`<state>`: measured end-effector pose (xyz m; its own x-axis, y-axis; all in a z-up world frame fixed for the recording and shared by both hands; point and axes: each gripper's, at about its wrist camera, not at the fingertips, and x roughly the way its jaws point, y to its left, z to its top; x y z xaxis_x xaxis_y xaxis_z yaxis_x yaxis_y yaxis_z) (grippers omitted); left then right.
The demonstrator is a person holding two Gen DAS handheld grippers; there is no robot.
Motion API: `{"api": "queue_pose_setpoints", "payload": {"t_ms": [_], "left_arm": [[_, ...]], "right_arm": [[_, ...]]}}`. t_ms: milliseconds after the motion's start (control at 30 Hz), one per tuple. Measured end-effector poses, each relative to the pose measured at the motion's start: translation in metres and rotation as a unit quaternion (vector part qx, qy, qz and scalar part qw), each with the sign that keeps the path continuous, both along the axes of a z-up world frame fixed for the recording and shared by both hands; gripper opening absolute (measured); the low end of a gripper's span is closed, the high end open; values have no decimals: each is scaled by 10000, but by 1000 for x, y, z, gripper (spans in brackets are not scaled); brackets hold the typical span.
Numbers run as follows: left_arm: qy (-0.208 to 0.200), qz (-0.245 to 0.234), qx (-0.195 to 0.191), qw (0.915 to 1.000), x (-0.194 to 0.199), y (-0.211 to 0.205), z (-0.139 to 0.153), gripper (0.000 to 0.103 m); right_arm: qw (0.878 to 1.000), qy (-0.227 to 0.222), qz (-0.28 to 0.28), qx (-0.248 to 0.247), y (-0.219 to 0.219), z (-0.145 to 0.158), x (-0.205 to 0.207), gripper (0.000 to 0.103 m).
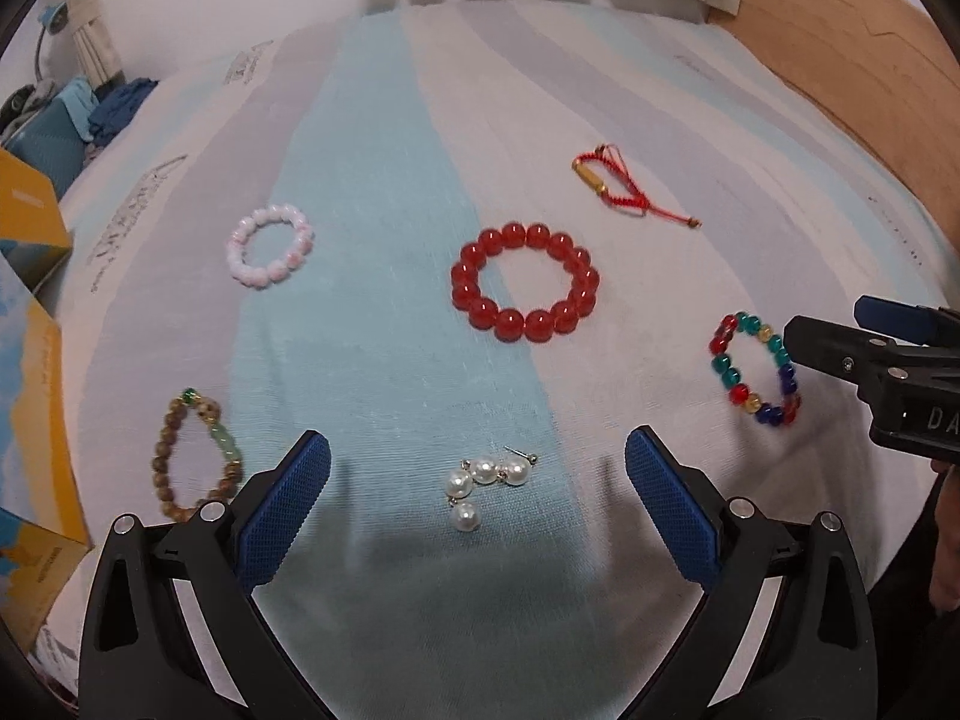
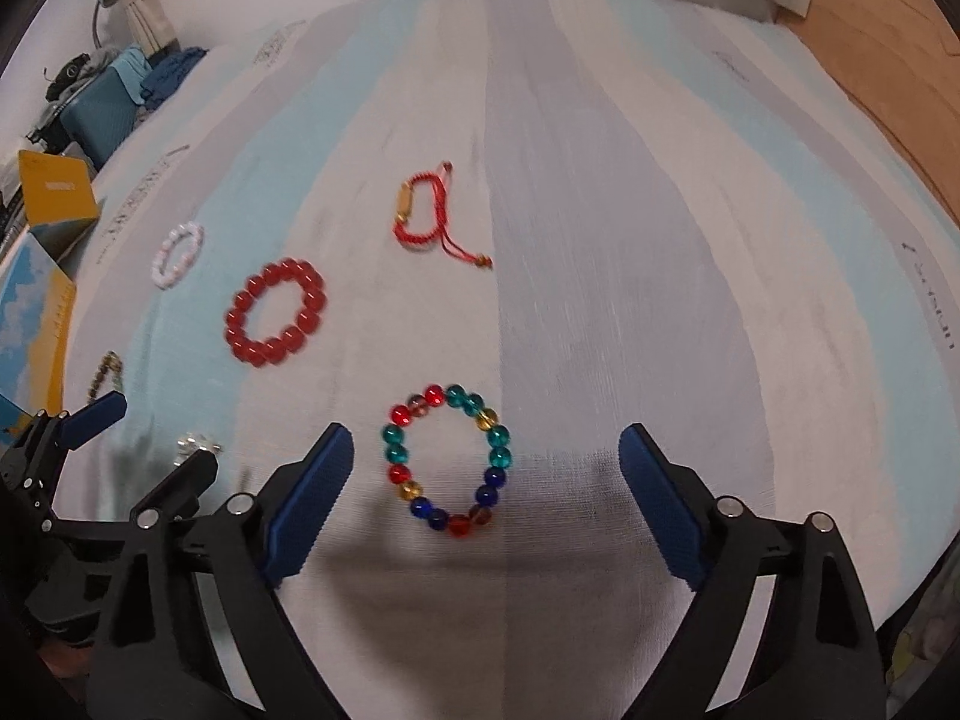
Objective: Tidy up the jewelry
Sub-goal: 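Grasp the pearl earrings with the left tool while the right tool grasps the multicolour bead bracelet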
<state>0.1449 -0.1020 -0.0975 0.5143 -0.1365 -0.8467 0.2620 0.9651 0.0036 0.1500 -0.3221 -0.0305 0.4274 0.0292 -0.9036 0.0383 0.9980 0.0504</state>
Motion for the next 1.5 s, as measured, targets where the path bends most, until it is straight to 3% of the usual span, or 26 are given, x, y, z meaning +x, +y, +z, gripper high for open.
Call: {"api": "queue_pose_setpoints", "payload": {"t_ms": [67, 400, 767, 1033, 1233, 1300, 1333, 1500], "left_arm": [[62, 32, -1, 10000, 3, 1, -7, 96], [78, 84, -157, 9998, 5, 9, -28, 74], [77, 41, -120, 9999, -2, 14, -29, 53], [193, -72, -105, 9997, -10, 15, -27, 27], [328, -119, -169, 9992, -10, 16, -26, 22], [348, -115, -168, 9992, -9, 15, -25, 21], [358, -110, -168, 9992, -9, 16, -25, 10], [381, -138, -127, 9991, -8, 14, -20, 10]], "right_arm": [[10000, 61, -3, 17, -2, -8, 2, 82], [9993, 334, -106, 105, -13, -40, 10, 66], [9993, 283, -228, 99, -14, -45, 9, 58], [9992, 299, -244, 44, -12, -47, 6, 48], [9991, 360, -206, 42, -11, -45, 6, 27], [9991, 380, -203, 45, -11, -44, 8, 12], [9991, 385, -192, 49, -11, -44, 10, 10], [9993, 344, -141, 92, -13, -36, 9, 9]]}}
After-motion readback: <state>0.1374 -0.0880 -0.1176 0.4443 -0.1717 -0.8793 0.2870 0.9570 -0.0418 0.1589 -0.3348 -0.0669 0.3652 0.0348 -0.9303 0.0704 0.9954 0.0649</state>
